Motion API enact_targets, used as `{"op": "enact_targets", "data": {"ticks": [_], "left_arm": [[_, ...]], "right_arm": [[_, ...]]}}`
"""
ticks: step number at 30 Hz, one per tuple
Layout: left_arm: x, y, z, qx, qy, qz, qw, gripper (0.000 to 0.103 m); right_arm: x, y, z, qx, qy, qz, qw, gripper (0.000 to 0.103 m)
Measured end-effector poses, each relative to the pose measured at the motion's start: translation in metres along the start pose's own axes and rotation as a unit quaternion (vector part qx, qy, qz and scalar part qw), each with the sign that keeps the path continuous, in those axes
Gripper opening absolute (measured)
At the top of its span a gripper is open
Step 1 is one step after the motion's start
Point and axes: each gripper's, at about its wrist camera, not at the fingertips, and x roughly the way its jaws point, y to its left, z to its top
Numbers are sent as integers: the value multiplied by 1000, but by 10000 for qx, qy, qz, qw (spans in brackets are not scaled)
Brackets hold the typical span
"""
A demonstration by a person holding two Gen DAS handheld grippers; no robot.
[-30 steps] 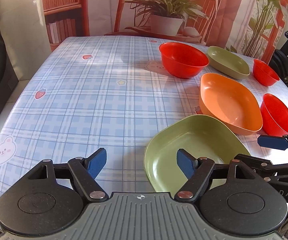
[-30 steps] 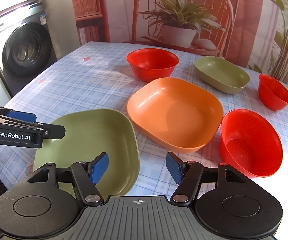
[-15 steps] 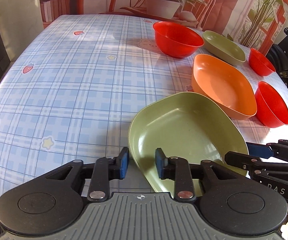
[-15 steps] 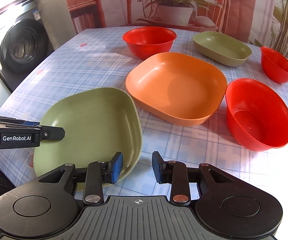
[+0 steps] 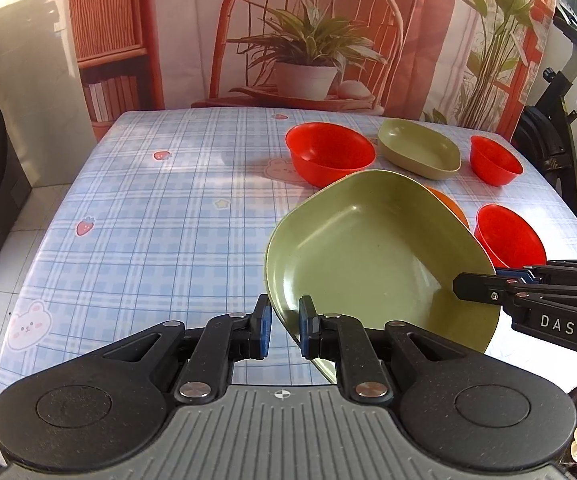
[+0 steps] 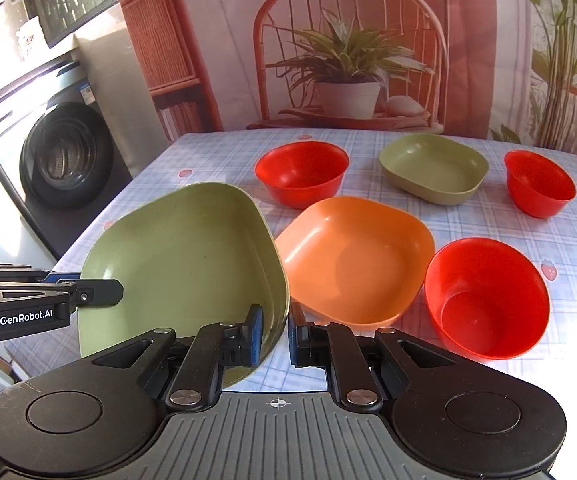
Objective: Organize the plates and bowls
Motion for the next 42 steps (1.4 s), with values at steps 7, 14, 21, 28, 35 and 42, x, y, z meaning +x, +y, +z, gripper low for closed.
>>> {"op": "enact_targets", "data": {"ticks": [7,14,21,28,35,42], "left_arm": [[-41,-11,46,72,-649,-65,9978,16],[-55,-27,95,391,-1132,-128,9927,16],[-18,-30,132,659,-1033,-432,9915,16],[56,-39,130,956,-316,-734,9922,16],[119,-52,112,1363,421,-1041,9843,16],[151,-66,113,1625,735,-1088,9779,16]], "right_arm": [[-36,-3,45,29,-673,102,9977,12],[-52,-9,89,-49,-1259,-74,9920,12],[-38,-31,96,150,-1411,-270,9895,12],[1,-53,60,428,-688,-435,9958,15],[34,-67,14,742,243,-351,9963,15],[49,-80,8,1033,558,-321,9926,15]]}}
